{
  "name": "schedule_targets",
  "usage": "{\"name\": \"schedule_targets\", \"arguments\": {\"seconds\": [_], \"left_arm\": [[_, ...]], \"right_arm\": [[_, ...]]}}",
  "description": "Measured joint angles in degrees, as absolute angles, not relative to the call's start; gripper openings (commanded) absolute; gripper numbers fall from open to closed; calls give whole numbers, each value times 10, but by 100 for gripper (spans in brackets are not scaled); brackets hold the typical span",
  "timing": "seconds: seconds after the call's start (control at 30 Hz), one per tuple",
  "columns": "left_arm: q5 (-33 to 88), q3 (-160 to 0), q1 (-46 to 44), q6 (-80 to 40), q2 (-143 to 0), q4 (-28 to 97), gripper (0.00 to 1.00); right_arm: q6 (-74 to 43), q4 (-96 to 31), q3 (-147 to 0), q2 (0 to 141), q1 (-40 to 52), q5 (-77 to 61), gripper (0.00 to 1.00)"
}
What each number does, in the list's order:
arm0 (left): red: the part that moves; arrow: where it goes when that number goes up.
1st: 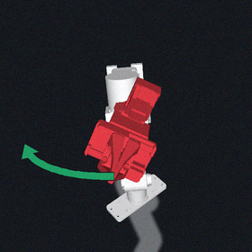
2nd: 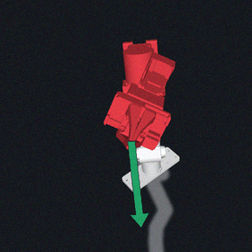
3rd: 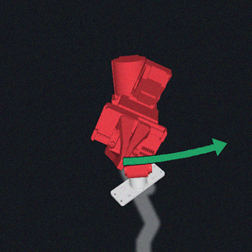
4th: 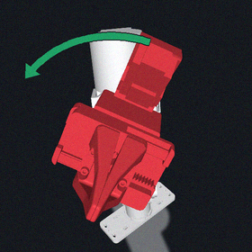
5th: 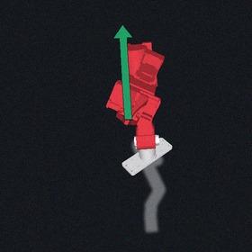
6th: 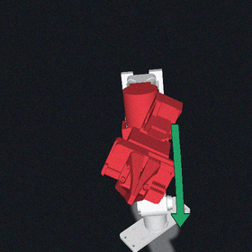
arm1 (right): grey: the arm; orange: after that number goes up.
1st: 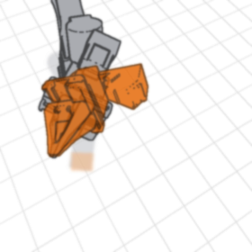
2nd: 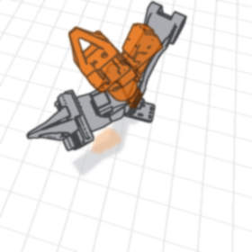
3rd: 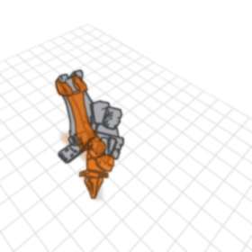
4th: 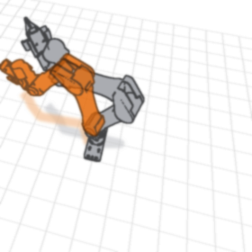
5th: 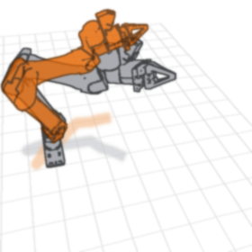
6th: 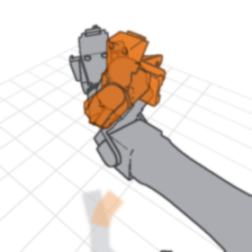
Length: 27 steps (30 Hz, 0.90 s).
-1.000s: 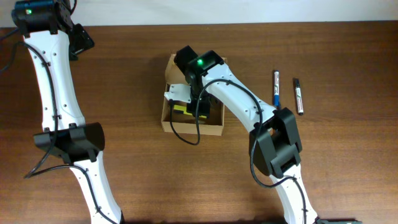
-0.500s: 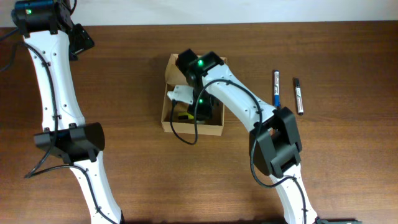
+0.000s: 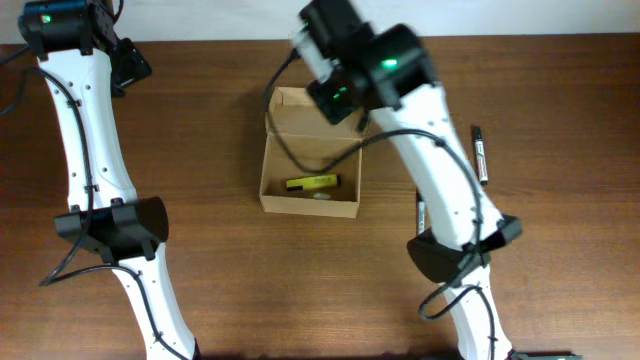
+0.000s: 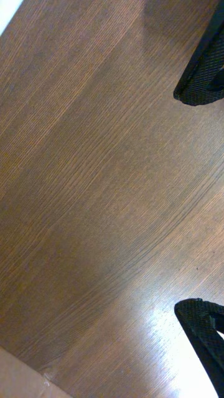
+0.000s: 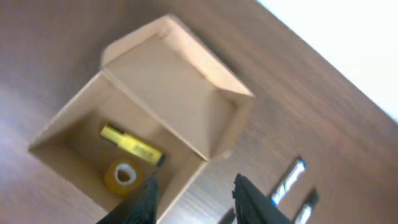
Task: Pack container
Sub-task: 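Lower the highlighter into the box and open the right gripper, then grasp the blue-capped whiteboard marker with the right gripper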
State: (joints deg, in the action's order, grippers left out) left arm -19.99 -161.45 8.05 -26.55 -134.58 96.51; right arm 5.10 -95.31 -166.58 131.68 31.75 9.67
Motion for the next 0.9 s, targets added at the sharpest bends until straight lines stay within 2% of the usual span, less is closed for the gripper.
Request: {"name": "schedule_targets", "arguments": {"seconds": [0.13, 0.23, 0.47, 0.63, 0.9], "left_arm": [[-200, -1614, 81, -265, -1346, 965, 100], [-200, -1614, 81, -265, -1346, 965, 100], [-200, -1614, 81, -265, -1346, 965, 100], [-200, -1614, 81, -265, -1346, 965, 100], [-200, -1614, 81, -265, -1346, 965, 100]], "right_arm": [[-20, -969, -1675, 1311, 247, 91, 44], [-53, -969, -1652, 1311, 165, 67, 43], [-88, -950, -1519, 1312, 22, 19, 45], [-91, -863, -1370, 1313, 10, 1, 54], [-90, -720, -1177, 1315, 10, -12, 56]]}}
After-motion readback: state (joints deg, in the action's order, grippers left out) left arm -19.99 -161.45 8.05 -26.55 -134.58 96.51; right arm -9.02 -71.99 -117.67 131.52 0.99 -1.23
